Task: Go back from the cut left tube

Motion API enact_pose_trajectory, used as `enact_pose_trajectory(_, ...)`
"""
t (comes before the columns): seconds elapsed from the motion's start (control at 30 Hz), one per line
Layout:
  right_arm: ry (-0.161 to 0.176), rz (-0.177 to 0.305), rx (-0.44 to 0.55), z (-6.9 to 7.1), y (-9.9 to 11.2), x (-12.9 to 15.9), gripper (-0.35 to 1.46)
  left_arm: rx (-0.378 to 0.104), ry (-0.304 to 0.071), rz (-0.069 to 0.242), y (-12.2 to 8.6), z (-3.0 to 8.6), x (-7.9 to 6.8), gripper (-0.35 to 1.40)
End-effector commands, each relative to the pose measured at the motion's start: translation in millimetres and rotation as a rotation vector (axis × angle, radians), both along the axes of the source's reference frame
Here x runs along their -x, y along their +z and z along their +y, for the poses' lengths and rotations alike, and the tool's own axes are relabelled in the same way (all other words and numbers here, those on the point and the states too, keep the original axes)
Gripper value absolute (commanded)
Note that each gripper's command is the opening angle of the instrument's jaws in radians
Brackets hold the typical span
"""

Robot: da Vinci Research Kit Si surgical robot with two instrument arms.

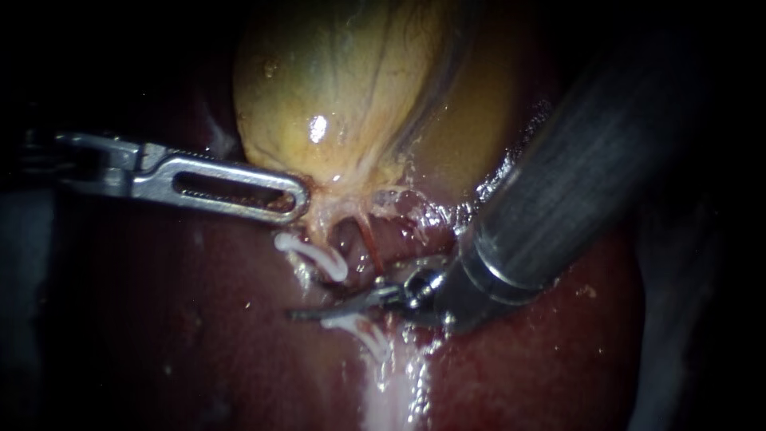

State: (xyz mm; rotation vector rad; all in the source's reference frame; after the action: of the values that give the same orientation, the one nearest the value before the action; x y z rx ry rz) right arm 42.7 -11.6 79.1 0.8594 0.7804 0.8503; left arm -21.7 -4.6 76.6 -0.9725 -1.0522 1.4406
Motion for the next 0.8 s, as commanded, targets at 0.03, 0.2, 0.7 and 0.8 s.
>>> enact_pose_trajectory(0.03, -0.004, 0.003, 0.000, 0.0, -0.2, 0.2, 1.38, 0.000, 0.000, -0.001, 0.0, 0.0, 0.0, -0.35)
enact_pose_trajectory(0.2, -0.020, 0.036, 0.029, 0.1, -1.6, 1.9, 1.40, 0.000, 0.001, -0.001, 0.1, 0.1, -0.1, -0.35)
enact_pose_trajectory(0.7, -0.139, 0.169, 0.413, 3.6, -6.4, 9.0, 1.43, -0.001, 0.002, -0.001, 0.2, 0.2, -0.3, -0.35)
enact_pose_trajectory(0.8, -0.146, 0.199, 0.456, 4.9, -7.4, 10.7, 1.43, -0.001, 0.002, -0.001, 0.3, 0.2, -0.2, -0.35)
